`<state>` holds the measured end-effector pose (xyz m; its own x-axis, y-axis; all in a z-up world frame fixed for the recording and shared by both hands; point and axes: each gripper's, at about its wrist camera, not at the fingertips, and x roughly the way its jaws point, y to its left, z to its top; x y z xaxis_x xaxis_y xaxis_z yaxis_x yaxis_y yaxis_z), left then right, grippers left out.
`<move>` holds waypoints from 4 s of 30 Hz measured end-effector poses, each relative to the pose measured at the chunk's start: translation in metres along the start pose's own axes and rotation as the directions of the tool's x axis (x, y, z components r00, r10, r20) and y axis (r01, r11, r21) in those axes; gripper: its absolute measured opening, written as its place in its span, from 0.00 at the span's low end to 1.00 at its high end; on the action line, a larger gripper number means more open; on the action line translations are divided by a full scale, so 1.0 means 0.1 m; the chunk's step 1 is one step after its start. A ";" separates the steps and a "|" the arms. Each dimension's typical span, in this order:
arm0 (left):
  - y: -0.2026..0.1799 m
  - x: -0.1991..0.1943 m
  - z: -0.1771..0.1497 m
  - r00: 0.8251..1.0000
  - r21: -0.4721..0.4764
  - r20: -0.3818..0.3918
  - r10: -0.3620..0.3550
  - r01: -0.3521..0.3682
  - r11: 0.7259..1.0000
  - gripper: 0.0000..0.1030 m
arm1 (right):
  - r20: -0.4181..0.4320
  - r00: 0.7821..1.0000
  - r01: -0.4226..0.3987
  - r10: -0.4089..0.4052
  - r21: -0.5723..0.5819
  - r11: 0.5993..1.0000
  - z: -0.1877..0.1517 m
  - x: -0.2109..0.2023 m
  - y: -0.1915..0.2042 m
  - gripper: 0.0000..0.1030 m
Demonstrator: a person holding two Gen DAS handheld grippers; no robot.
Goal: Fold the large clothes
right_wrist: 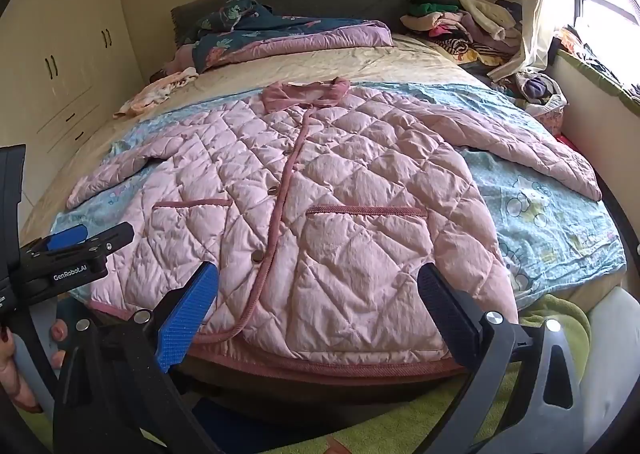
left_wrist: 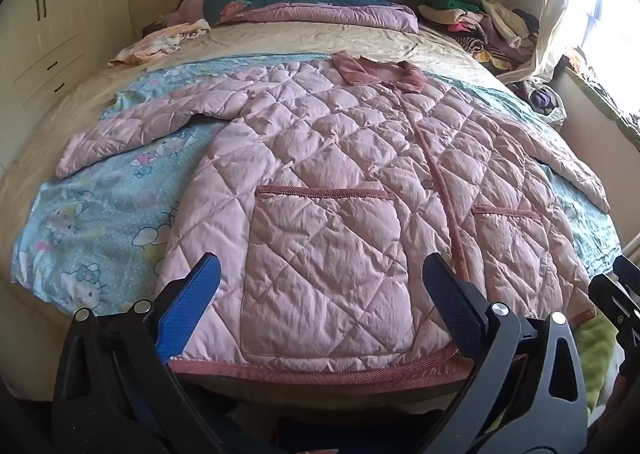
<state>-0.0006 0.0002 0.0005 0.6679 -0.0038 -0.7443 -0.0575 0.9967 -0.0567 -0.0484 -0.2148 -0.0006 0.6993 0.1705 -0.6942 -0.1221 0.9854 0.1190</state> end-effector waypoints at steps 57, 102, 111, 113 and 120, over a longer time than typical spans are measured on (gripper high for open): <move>-0.01 0.03 -0.02 1.000 0.005 -0.017 0.002 -0.002 1.000 0.92 | -0.017 1.000 -0.024 0.024 0.008 1.000 -0.04 0.05 0.06 0.96; -0.04 0.53 1.47 1.000 -0.009 0.004 0.016 -0.016 1.000 0.92 | -0.014 0.991 -0.136 0.137 0.058 0.989 1.57 0.72 -0.13 0.96; -0.15 0.61 1.95 1.000 -0.027 0.020 0.009 -0.008 1.000 0.92 | 0.047 0.987 -0.160 0.157 0.083 0.984 2.04 0.73 -0.19 0.96; -0.21 0.61 2.06 0.999 -0.024 0.036 0.007 -0.006 1.000 0.92 | 0.067 0.985 -0.163 0.158 0.089 0.983 2.15 0.72 -0.21 0.96; -0.37 0.71 2.43 0.999 -0.025 0.053 -0.005 0.007 1.000 0.92 | 0.110 0.980 -0.181 0.165 0.163 0.970 2.54 0.79 -0.46 0.96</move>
<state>0.2296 -0.0171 0.1113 0.7069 -0.0048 -0.7073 -0.0715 0.9944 -0.0781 0.1909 -0.2463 0.1193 0.7426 0.3294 -0.5831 -0.1304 0.9251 0.3566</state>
